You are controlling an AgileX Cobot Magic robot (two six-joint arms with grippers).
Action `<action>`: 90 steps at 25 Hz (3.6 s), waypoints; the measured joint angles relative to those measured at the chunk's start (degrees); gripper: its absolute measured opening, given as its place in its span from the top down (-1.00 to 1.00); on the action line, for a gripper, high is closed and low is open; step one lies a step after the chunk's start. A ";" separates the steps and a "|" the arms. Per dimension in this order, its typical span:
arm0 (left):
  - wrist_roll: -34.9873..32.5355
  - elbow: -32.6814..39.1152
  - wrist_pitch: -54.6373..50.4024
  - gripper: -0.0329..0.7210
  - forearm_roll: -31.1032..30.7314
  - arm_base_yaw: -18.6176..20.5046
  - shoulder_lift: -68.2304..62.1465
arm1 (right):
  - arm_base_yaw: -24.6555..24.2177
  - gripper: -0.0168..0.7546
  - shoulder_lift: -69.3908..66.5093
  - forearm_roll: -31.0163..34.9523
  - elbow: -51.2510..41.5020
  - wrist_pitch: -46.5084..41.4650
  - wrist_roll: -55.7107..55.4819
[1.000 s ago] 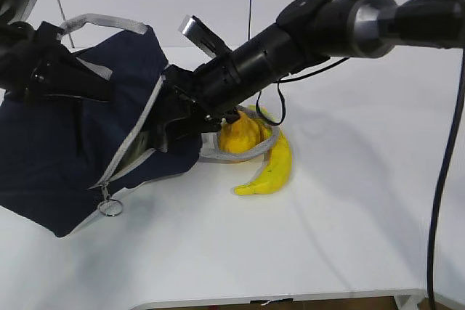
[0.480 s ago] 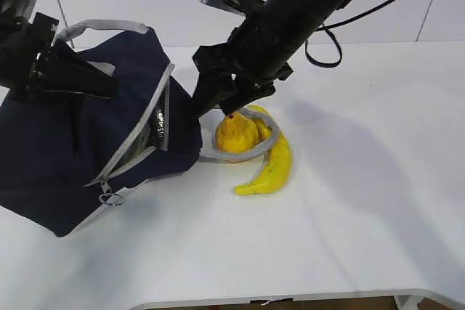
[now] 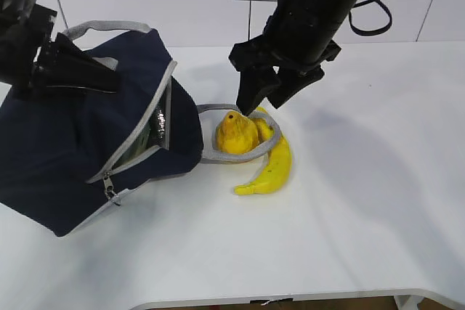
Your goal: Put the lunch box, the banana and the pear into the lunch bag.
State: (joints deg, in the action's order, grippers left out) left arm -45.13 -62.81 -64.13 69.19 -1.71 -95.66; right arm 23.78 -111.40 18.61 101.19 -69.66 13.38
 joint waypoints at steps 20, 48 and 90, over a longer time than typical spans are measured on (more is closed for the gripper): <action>-0.72 0.00 0.33 0.94 8.29 0.21 -0.12 | -0.04 -0.24 -2.43 -21.19 0.00 -0.77 -14.78; -1.16 0.00 -1.96 0.94 8.52 5.33 -0.12 | -0.04 -0.24 -11.83 -13.38 0.00 4.34 -19.03; -1.16 0.00 -0.51 0.94 7.12 5.33 -0.12 | -0.04 0.12 -15.15 -20.57 2.32 0.83 -19.51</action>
State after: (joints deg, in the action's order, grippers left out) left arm -46.28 -62.81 -64.64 76.31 3.62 -95.78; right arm 23.74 -126.55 -1.96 103.51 -68.83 -6.13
